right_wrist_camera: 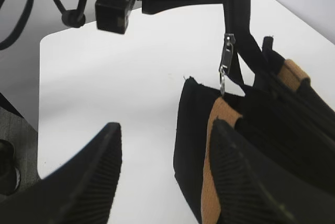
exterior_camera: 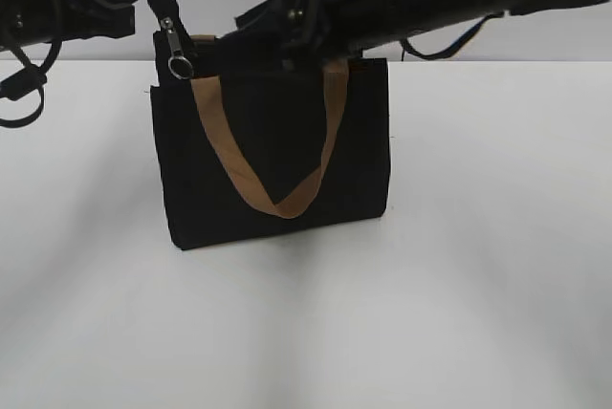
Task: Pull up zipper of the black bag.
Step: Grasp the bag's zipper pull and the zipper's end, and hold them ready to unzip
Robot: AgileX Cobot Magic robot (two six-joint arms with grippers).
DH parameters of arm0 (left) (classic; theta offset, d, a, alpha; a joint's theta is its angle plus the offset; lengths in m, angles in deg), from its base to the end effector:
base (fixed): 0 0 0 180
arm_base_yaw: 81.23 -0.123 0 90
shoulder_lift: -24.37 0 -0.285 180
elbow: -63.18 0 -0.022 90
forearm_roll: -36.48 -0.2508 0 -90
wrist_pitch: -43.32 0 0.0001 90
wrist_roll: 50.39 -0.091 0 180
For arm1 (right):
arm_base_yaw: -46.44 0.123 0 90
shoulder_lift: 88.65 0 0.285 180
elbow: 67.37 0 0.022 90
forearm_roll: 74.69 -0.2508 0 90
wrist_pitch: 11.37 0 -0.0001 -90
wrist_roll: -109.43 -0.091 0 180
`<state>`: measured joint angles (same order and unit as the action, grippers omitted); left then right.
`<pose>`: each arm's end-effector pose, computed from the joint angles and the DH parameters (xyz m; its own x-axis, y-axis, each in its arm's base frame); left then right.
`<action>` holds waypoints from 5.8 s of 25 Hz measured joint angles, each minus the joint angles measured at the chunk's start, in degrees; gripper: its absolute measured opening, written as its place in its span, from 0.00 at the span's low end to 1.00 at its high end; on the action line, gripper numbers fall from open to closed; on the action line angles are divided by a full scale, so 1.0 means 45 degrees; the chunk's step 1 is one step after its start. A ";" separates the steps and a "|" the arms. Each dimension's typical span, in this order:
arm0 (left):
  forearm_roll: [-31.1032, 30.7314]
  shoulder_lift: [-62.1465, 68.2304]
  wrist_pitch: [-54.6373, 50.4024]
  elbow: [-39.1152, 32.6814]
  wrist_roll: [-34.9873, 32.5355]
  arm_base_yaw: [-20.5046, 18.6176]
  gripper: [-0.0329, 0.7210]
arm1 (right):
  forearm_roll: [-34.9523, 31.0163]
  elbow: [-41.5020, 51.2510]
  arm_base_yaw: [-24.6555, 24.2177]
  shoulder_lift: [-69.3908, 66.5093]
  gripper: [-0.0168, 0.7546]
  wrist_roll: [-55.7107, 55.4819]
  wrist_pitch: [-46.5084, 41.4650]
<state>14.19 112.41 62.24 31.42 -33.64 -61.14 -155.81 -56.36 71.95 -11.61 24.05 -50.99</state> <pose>0.2846 -0.1160 0.2831 -0.1628 0.1414 -0.9765 0.4678 0.8824 0.0498 0.3023 0.2079 0.2823 -0.2225 -0.3446 -0.9120 -0.9182 0.3886 0.0772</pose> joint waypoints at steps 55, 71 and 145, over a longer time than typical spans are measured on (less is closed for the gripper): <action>0.0000 0.0000 -0.2847 0.0000 0.0000 -0.0024 0.07 | 0.0375 -0.4429 0.0577 -0.4559 0.00 -0.3333 0.0802; 0.0014 0.0000 -0.2559 0.0000 0.0000 -0.0037 0.07 | 0.0286 -0.4429 0.0566 -0.4559 0.23 -0.3381 0.0981; 0.1087 -0.0110 -0.1442 0.0000 0.0010 -0.0037 0.07 | -0.0064 -0.4442 0.0697 -0.4898 0.00 -0.3059 0.0348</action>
<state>19.08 111.92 55.75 31.42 -33.60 -61.30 -156.09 -76.35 75.09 -33.65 10.29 -49.42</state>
